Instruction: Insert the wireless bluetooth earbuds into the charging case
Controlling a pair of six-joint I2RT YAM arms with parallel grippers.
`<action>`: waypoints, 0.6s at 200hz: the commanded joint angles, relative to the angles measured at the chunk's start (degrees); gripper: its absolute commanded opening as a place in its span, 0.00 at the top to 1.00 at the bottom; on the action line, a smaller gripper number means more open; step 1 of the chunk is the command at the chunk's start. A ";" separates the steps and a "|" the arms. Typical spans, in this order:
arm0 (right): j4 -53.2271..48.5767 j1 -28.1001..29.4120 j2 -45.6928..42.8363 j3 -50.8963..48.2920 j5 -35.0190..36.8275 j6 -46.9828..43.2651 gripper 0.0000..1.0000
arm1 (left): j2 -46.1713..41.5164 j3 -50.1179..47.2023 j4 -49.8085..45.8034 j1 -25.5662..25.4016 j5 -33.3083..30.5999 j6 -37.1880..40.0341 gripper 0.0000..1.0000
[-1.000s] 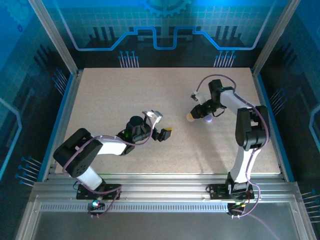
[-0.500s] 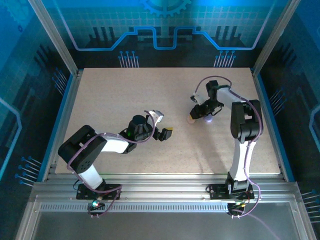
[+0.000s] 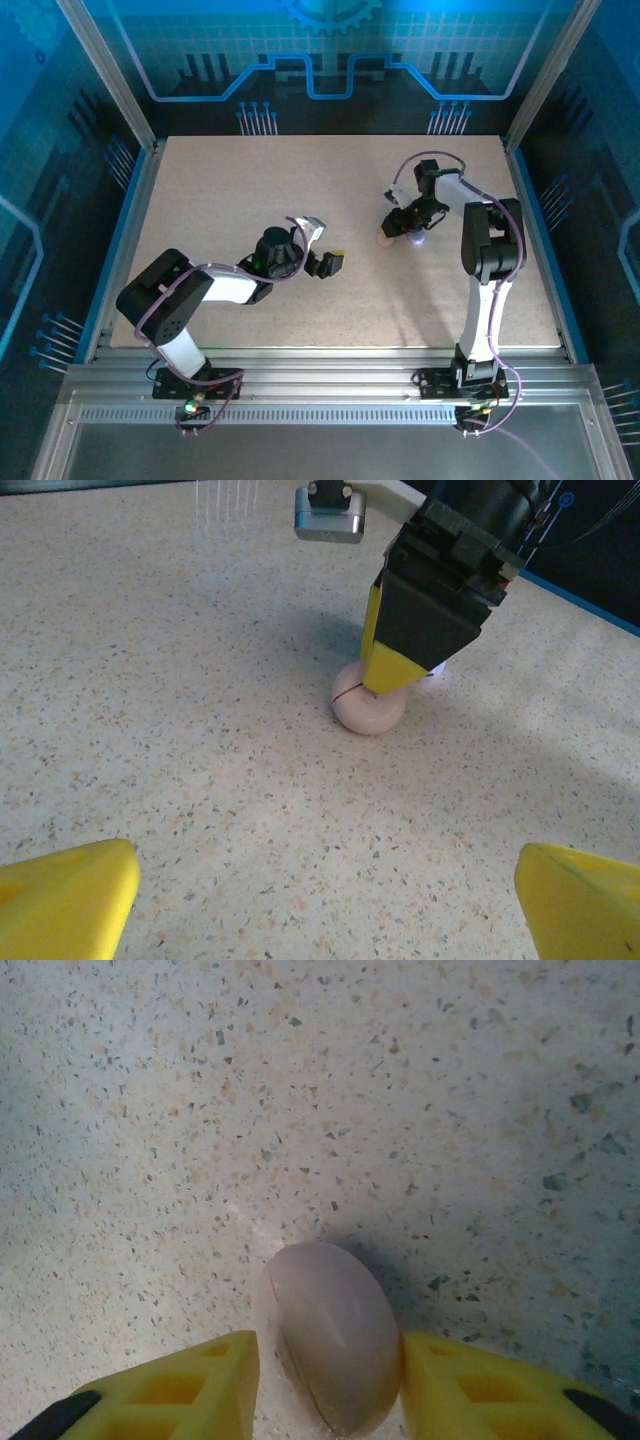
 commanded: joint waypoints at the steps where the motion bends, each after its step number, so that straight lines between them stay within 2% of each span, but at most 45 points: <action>1: -0.31 -1.05 -0.85 0.63 0.86 0.77 0.57 | 0.06 1.54 0.20 0.58 1.30 -1.11 0.03; 60: 2.56 -1.42 -3.51 -1.28 2.58 2.08 0.52 | -0.47 2.15 -0.96 1.25 1.75 -1.69 0.02; 120: 4.75 -1.45 -10.17 -2.52 0.09 4.32 0.50 | -4.41 2.23 -3.90 2.55 0.28 -2.25 0.02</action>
